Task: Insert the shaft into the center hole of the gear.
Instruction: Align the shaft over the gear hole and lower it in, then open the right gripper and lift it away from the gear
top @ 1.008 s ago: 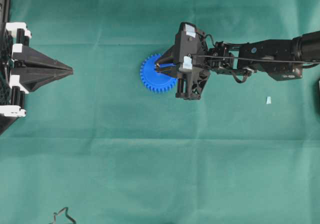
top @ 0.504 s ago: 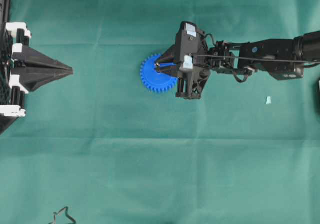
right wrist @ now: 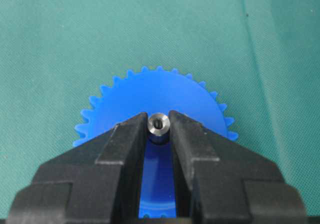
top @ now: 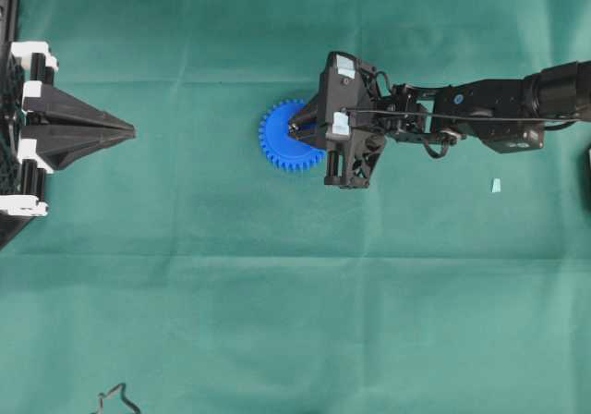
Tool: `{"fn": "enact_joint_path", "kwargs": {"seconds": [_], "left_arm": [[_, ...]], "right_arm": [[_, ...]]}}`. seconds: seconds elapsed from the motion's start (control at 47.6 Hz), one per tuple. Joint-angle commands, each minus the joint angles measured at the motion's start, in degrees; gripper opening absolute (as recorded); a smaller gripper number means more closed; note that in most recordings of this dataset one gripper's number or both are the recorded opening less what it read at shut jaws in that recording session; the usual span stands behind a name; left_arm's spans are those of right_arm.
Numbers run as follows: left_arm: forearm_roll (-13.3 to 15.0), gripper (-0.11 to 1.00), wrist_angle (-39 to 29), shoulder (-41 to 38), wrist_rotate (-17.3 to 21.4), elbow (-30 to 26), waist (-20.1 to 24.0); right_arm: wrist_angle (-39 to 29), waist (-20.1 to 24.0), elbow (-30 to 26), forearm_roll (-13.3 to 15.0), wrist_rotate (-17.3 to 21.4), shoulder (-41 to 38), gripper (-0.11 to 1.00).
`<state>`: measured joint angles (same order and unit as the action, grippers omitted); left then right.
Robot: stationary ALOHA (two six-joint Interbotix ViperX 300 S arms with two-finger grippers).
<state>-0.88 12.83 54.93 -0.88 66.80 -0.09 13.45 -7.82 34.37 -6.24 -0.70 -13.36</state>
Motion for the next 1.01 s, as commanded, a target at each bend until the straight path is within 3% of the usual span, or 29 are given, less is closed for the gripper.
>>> {"fn": "enact_joint_path", "kwargs": {"seconds": [0.0, 0.462, 0.525, 0.672, 0.756, 0.987], "left_arm": [[-0.1, 0.00, 0.3, -0.4, 0.1, -1.2, 0.0], [-0.1, 0.00, 0.3, -0.4, 0.1, -1.2, -0.1], [-0.2, 0.00, 0.3, -0.4, 0.1, -1.2, -0.1], [-0.1, 0.00, 0.3, -0.4, 0.0, -1.3, -0.1], [-0.2, 0.00, 0.3, -0.4, 0.0, -1.3, -0.1], [-0.1, 0.00, 0.3, -0.4, 0.0, -1.3, -0.1]], "right_arm": [[0.4, 0.0, -1.0, 0.1, -0.1, 0.7, 0.16], [0.1, -0.1, -1.0, 0.1, 0.1, 0.7, 0.19], [0.1, -0.1, -1.0, 0.1, 0.1, 0.8, 0.31], [-0.6, -0.1, -1.1, -0.1, 0.4, 1.3, 0.74], [-1.1, -0.1, -1.1, -0.1, 0.4, 2.3, 0.91], [-3.1, -0.1, -0.5, 0.0, 0.2, 9.6, 0.84]]}}
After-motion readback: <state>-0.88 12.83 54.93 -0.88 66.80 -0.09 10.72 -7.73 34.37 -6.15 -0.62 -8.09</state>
